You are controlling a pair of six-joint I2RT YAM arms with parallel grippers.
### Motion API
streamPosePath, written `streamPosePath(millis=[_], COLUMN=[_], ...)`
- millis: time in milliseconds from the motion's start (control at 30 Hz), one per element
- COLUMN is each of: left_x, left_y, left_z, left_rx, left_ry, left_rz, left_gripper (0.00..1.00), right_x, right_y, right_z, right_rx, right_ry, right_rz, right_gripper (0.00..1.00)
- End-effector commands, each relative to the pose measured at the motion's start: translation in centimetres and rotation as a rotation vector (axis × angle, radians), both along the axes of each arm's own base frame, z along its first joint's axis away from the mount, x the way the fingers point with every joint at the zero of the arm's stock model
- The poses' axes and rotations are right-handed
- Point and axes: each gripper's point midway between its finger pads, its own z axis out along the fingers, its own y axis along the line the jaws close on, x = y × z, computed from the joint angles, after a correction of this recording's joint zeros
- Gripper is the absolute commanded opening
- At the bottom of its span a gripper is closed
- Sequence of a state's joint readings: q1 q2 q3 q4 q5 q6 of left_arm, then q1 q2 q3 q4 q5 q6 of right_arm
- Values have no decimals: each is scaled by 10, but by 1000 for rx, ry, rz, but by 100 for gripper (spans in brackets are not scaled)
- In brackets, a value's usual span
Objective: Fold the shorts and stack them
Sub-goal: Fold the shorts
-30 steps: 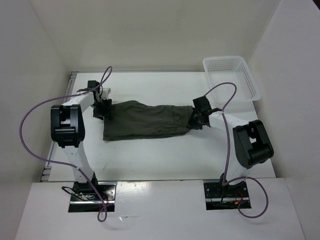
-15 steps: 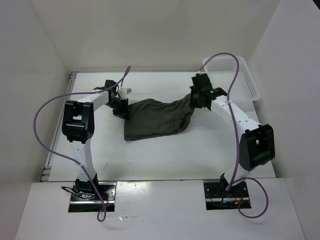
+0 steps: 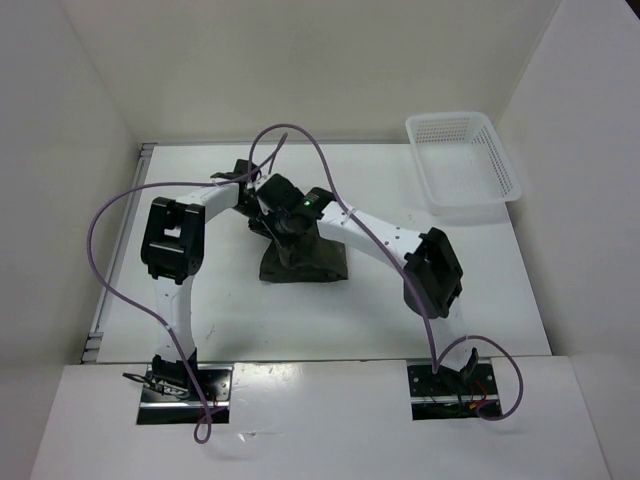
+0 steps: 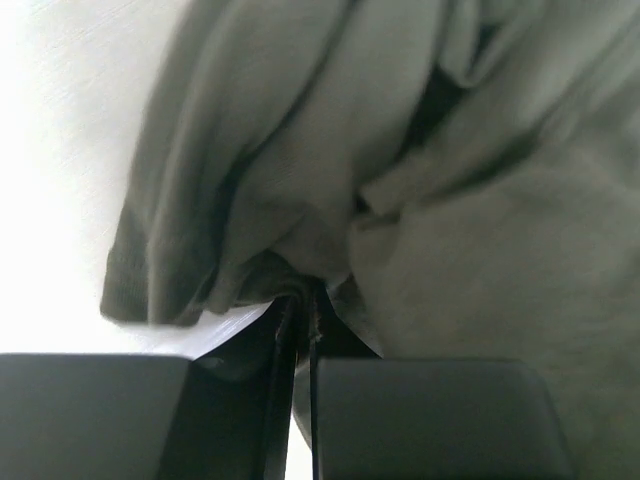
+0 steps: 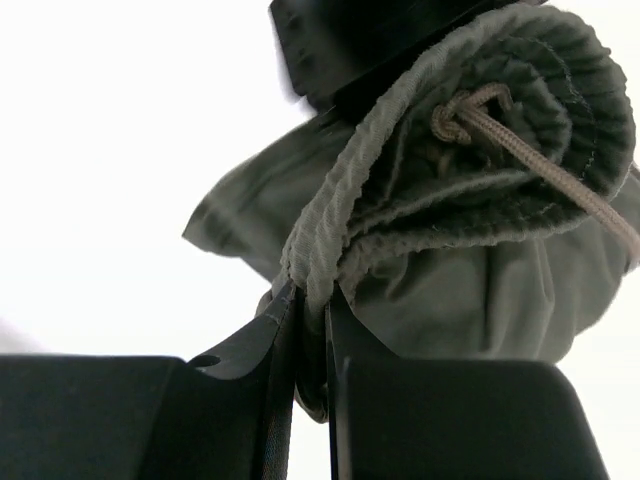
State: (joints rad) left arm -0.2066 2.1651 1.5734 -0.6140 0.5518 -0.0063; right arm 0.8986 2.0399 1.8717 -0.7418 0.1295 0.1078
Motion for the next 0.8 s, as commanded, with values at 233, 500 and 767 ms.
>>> streamPosePath(millis=[233, 500, 767], left_x=[13, 10, 7], left_y=[11, 13, 11], left_z=[4, 6, 11], left_rx=[-21, -12, -25], left_ry=[-29, -32, -30], left_rz=[24, 27, 23], left_gripper=[10, 10, 11], right_x=[-8, 19, 21], right_y=[-23, -81, -36], right_z=[-16, 13, -9], right_rx=[-39, 62, 0], right_ry=[33, 5, 23], right_rz=[-66, -259, -151], right_gripper=[0, 0, 0])
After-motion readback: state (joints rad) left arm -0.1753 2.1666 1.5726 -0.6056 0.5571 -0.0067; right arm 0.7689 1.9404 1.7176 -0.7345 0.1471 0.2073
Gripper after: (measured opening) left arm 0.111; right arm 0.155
